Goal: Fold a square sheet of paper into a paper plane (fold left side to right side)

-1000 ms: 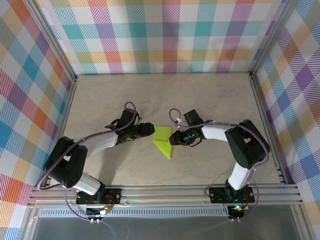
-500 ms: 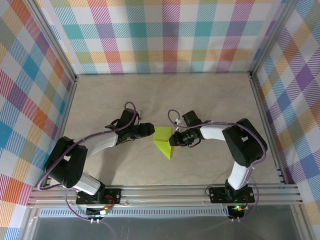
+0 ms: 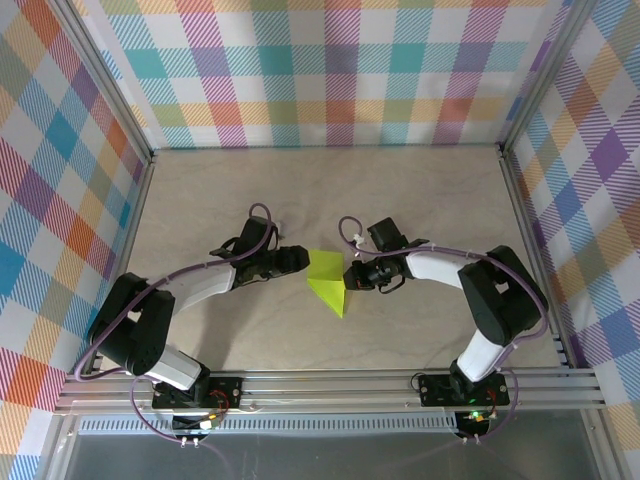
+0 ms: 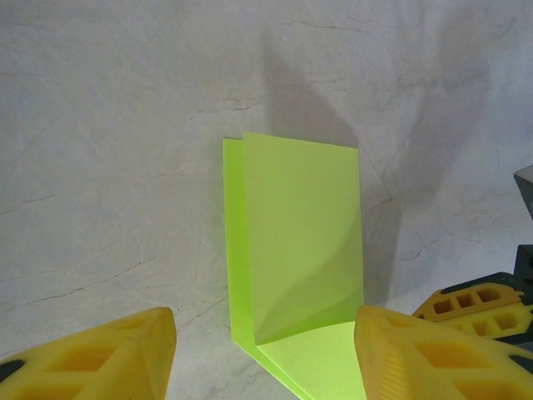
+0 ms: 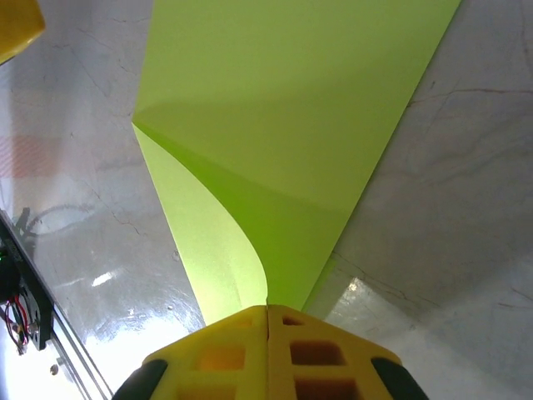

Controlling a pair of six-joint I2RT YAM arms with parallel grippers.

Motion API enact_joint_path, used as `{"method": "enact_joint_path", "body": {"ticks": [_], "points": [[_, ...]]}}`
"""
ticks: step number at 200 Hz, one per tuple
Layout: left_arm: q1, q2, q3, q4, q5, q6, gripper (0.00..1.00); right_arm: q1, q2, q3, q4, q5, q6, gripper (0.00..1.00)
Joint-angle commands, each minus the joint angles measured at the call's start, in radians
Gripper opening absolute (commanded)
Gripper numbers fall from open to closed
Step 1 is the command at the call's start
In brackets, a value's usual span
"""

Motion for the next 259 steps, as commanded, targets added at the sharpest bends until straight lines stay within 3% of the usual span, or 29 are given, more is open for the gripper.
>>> {"method": "enact_joint_path", "body": {"ticks": [1,39,115,138,161,174,199,233,259], "points": [[0.011,0.03,0.057,-0.011,0.042,0.022,0.6,0.004,-0.046,0.011,-0.029,0.02,-0.028,0.03],[0.011,0.113,0.107,-0.012,0.113,0.01,0.6,0.003,-0.078,0.003,-0.029,0.032,-0.03,0.03],[0.008,0.216,0.139,0.056,0.188,-0.022,0.49,-0.002,-0.102,-0.02,0.005,0.021,-0.005,0.03],[0.007,0.234,0.145,0.069,0.209,-0.028,0.39,-0.003,-0.103,-0.023,0.015,0.017,-0.001,0.03],[0.007,0.238,0.144,0.072,0.214,-0.035,0.2,-0.005,-0.105,-0.025,0.012,0.021,0.001,0.04],[0.007,0.228,0.14,0.072,0.201,-0.039,0.14,-0.008,-0.111,-0.023,0.0,0.034,-0.001,0.08],[0.004,0.205,0.133,0.054,0.166,-0.071,0.03,-0.01,-0.151,-0.002,-0.076,0.13,0.004,0.25],[-0.018,0.176,0.115,0.071,0.115,-0.177,0.0,0.006,-0.224,0.034,-0.175,0.253,-0.004,0.36],[-0.03,0.156,0.074,0.141,0.086,-0.263,0.0,0.099,-0.252,0.045,-0.219,0.365,-0.005,0.44]]}}
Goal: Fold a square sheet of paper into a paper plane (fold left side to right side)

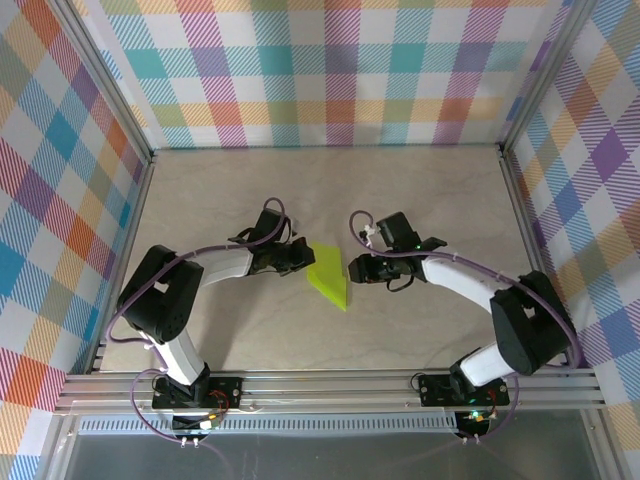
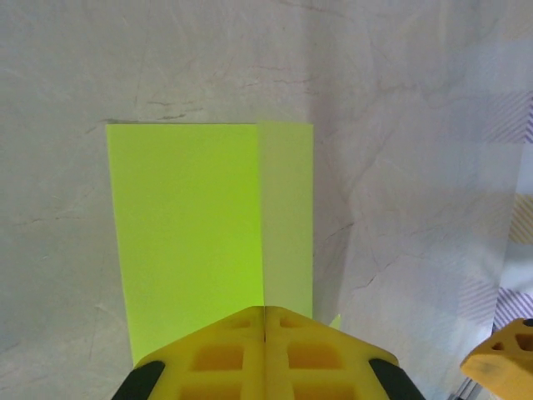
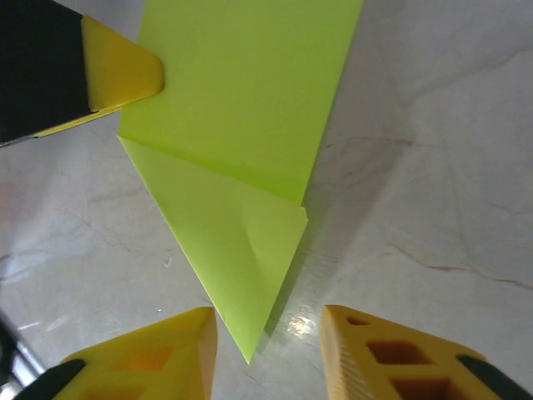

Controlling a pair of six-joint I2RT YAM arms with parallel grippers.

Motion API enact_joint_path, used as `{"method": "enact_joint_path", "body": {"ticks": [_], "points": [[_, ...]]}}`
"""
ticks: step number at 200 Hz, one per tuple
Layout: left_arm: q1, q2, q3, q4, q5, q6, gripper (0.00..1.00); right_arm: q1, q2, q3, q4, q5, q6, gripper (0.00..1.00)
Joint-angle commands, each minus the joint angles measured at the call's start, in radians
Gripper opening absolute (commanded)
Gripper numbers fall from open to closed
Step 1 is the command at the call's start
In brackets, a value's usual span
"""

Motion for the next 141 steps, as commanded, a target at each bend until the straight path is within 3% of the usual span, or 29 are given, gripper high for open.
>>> {"method": "enact_joint_path", "body": {"ticks": [1,60,141], "points": [[-0.015,-0.05,-0.037,0.06,-0.045,-0.102,0.0,0.085,-0.029,0.035,-0.085,0.133,-0.005,0.44],[-0.025,-0.065,-0.04,0.075,-0.044,-0.138,0.0,0.373,0.086,0.086,-0.082,0.424,0.049,0.57],[-0.026,-0.073,-0.012,0.032,-0.026,-0.105,0.0,0.421,0.246,0.161,-0.061,0.521,0.022,0.54]]}}
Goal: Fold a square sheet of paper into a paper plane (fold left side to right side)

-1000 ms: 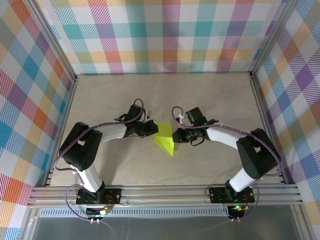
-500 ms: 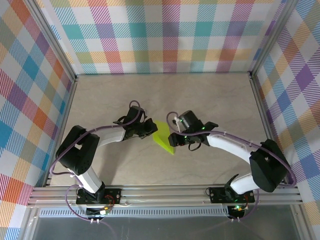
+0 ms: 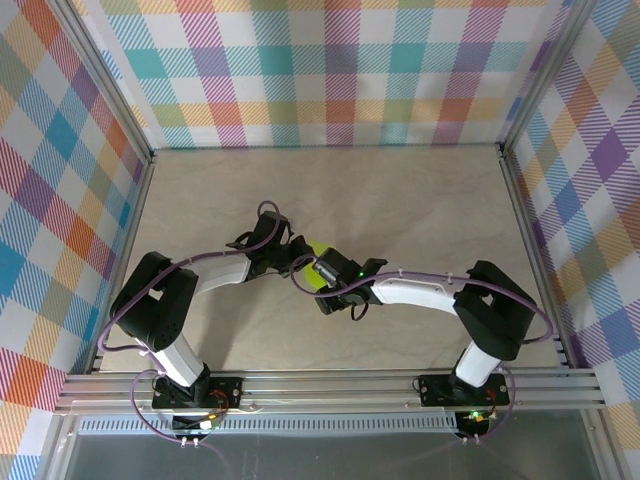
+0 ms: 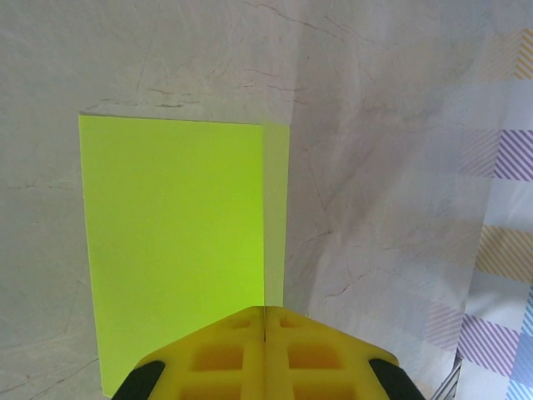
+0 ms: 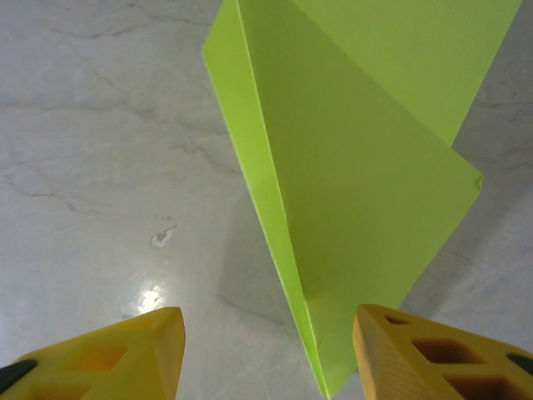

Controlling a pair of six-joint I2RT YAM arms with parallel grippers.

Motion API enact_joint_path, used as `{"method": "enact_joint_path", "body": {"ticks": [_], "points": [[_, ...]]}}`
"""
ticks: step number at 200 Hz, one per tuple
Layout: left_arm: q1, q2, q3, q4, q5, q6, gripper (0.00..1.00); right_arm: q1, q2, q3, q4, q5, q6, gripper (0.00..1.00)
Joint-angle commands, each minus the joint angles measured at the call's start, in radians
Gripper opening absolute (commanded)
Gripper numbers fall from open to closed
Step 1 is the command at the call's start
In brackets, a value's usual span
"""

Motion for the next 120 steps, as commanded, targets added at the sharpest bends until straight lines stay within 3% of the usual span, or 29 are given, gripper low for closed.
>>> {"method": "enact_joint_path", "body": {"ticks": [1,120], "points": [[-0.005,-0.031,0.026,-0.018,0.01,0.014,0.0,0.013,0.027,0.036,-0.007,0.068,-0.005,0.54],[-0.005,-0.033,0.041,-0.038,0.016,0.028,0.0,0.018,0.075,0.048,0.003,0.132,-0.02,0.4]]}}
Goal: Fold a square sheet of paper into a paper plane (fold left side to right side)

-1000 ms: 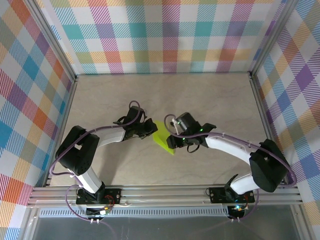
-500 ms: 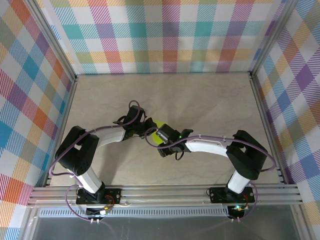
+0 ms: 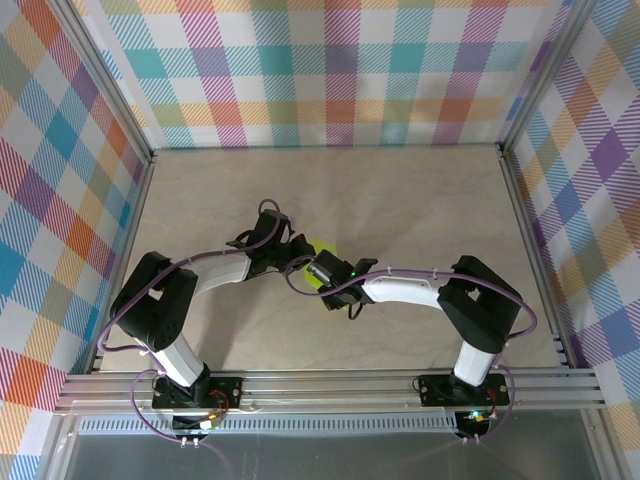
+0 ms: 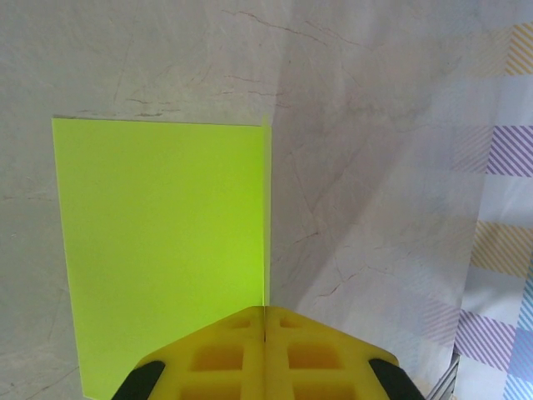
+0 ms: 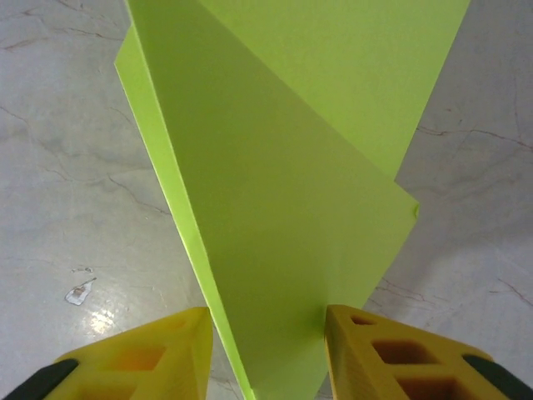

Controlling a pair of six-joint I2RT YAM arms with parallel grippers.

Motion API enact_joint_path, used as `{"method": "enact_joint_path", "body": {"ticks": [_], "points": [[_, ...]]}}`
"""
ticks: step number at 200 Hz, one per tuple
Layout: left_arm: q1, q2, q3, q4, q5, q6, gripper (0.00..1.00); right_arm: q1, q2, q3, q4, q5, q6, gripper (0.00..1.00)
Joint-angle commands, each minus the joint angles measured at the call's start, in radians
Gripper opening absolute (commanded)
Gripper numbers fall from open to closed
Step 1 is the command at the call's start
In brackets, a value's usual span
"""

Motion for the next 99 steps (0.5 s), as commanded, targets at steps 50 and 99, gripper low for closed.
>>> {"method": "enact_joint_path", "body": {"ticks": [50,99], "points": [[-0.005,-0.024,0.03,-0.02,0.014,0.013,0.0,0.01,0.005,0.019,0.002,0.019,-0.016,0.3],[-0.005,-0.028,0.029,-0.028,0.012,0.018,0.0,0.012,0.014,0.014,-0.002,0.015,-0.009,0.13]]}}
